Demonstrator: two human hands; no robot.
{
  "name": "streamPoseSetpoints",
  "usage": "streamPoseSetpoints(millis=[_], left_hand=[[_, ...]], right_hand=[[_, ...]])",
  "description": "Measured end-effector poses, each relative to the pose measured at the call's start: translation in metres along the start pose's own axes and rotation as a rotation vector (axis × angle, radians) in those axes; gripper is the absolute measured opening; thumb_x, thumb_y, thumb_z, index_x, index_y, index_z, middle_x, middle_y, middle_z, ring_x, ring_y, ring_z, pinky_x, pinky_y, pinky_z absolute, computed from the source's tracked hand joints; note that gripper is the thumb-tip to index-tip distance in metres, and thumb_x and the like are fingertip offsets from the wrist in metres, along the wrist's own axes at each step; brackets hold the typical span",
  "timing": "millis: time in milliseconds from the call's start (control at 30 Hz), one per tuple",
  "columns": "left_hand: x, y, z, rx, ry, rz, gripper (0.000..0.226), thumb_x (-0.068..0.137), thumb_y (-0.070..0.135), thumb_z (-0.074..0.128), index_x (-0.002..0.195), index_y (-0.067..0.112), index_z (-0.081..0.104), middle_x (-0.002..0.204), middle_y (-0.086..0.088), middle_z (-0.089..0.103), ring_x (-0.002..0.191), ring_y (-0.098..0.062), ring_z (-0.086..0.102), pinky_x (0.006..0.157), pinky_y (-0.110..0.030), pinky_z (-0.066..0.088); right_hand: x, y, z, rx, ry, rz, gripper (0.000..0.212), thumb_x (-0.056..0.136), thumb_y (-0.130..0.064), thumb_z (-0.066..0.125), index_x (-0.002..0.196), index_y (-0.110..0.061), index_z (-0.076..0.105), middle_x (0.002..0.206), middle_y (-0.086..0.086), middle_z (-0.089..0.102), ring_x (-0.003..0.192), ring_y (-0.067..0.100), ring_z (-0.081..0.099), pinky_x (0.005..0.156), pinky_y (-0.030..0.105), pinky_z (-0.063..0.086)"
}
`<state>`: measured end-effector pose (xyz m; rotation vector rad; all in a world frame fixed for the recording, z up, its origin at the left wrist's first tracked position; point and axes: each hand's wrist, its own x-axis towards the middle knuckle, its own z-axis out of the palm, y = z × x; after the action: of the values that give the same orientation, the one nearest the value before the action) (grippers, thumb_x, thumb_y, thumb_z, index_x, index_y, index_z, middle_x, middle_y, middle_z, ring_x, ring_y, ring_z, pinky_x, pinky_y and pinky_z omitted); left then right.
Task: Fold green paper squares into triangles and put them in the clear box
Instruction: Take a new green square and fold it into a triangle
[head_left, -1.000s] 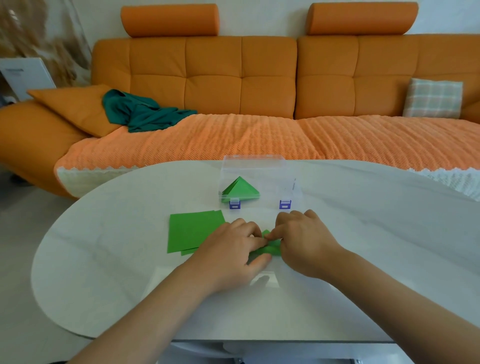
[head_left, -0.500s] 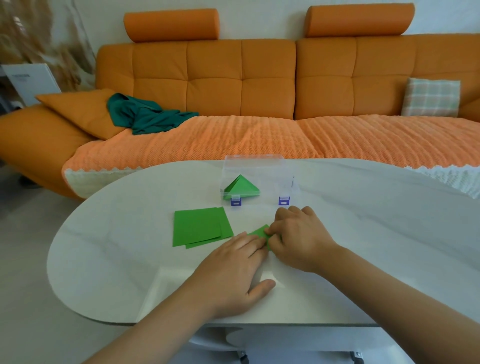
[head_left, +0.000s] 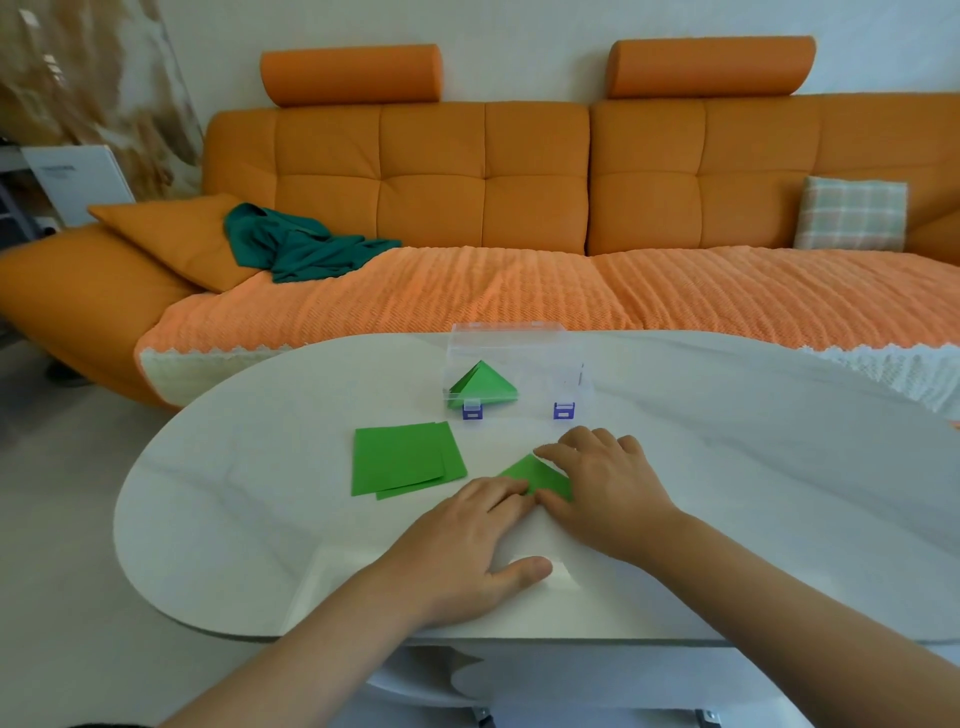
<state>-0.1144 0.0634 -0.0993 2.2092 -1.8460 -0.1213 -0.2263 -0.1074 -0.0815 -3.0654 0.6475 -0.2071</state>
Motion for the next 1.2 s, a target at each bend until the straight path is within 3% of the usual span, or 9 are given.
streamPoseSetpoints(millis=[67, 133, 233, 433, 600, 933, 1033, 1133, 1200], left_hand=[[0.0, 0.001, 0.0, -0.002, -0.004, -0.007, 0.07, 0.092, 0.069, 0.037, 0.15, 0.032, 0.031, 0.154, 0.014, 0.025, 0.141, -0.004, 0.02, 0.119, -0.026, 0.02], [0.0, 0.001, 0.0, -0.006, -0.013, -0.015, 0.069, 0.091, 0.07, 0.037, 0.15, 0.036, 0.03, 0.153, 0.015, 0.025, 0.14, -0.004, 0.021, 0.118, -0.025, 0.021], [0.0, 0.002, -0.001, -0.006, -0.029, -0.028, 0.072, 0.087, 0.073, 0.032, 0.15, 0.036, 0.03, 0.154, 0.012, 0.027, 0.142, -0.006, 0.021, 0.118, -0.029, 0.024], [-0.003, 0.006, -0.004, 0.033, 0.011, -0.027, 0.065, 0.093, 0.065, 0.037, 0.149, 0.033, 0.033, 0.157, 0.014, 0.026, 0.143, -0.003, 0.022, 0.118, -0.026, 0.024], [-0.01, 0.009, -0.006, 0.159, 0.012, -0.04, 0.08, 0.088, 0.069, 0.017, 0.153, 0.025, 0.03, 0.162, 0.01, 0.021, 0.148, -0.005, 0.017, 0.118, -0.023, 0.017], [-0.034, -0.003, -0.023, 0.271, 0.012, -0.181, 0.093, 0.079, 0.064, -0.002, 0.152, 0.017, 0.033, 0.161, 0.003, 0.027, 0.148, -0.01, 0.023, 0.116, -0.027, 0.025], [-0.034, -0.002, -0.023, 0.29, 0.018, -0.195, 0.084, 0.085, 0.058, 0.004, 0.149, 0.015, 0.037, 0.159, 0.002, 0.032, 0.146, -0.011, 0.027, 0.115, -0.027, 0.028], [-0.03, -0.001, -0.024, 0.273, 0.079, -0.251, 0.061, 0.098, 0.048, 0.023, 0.138, 0.01, 0.051, 0.149, -0.003, 0.046, 0.138, -0.015, 0.039, 0.109, -0.03, 0.038], [-0.027, 0.001, -0.027, 0.249, 0.163, -0.227, 0.062, 0.097, 0.047, 0.025, 0.131, 0.007, 0.059, 0.144, -0.006, 0.052, 0.135, -0.019, 0.046, 0.109, -0.03, 0.04]], right_hand=[[-0.005, 0.001, -0.002, -0.005, 0.064, -0.024, 0.045, 0.09, -0.051, 0.056, 0.132, -0.035, 0.056, 0.13, -0.006, 0.053, 0.117, 0.022, 0.05, 0.095, 0.038, 0.037], [-0.008, 0.002, -0.002, -0.068, 0.162, -0.123, 0.023, 0.083, -0.036, 0.069, 0.105, -0.034, 0.072, 0.115, -0.006, 0.064, 0.106, 0.023, 0.057, 0.084, 0.038, 0.042], [-0.016, 0.002, 0.005, -0.15, 0.197, -0.266, 0.012, 0.078, -0.021, 0.066, 0.08, -0.03, 0.073, 0.091, -0.011, 0.068, 0.089, 0.02, 0.058, 0.075, 0.034, 0.04], [-0.03, -0.001, 0.006, 0.012, 0.17, -0.232, 0.034, 0.08, -0.031, 0.045, 0.09, -0.028, 0.077, 0.1, -0.011, 0.07, 0.087, 0.015, 0.063, 0.077, 0.034, 0.05], [-0.035, 0.0, 0.007, 0.049, 0.162, -0.202, 0.037, 0.083, -0.033, 0.04, 0.089, -0.027, 0.076, 0.106, -0.008, 0.071, 0.091, 0.016, 0.066, 0.079, 0.037, 0.051], [-0.034, -0.001, 0.01, 0.101, 0.14, -0.164, 0.045, 0.087, -0.037, 0.032, 0.097, -0.028, 0.075, 0.116, -0.008, 0.068, 0.1, 0.016, 0.064, 0.084, 0.037, 0.048], [-0.034, -0.002, 0.009, 0.113, 0.138, -0.158, 0.039, 0.088, -0.034, 0.038, 0.097, -0.027, 0.075, 0.117, -0.007, 0.068, 0.1, 0.017, 0.064, 0.086, 0.038, 0.047], [-0.033, -0.002, 0.01, 0.127, 0.155, -0.16, 0.033, 0.088, -0.032, 0.043, 0.095, -0.026, 0.075, 0.114, -0.006, 0.069, 0.097, 0.019, 0.064, 0.084, 0.04, 0.048], [-0.032, -0.003, 0.012, 0.139, 0.16, -0.163, 0.034, 0.088, -0.033, 0.042, 0.095, -0.026, 0.075, 0.114, -0.006, 0.069, 0.096, 0.02, 0.064, 0.083, 0.038, 0.048]])
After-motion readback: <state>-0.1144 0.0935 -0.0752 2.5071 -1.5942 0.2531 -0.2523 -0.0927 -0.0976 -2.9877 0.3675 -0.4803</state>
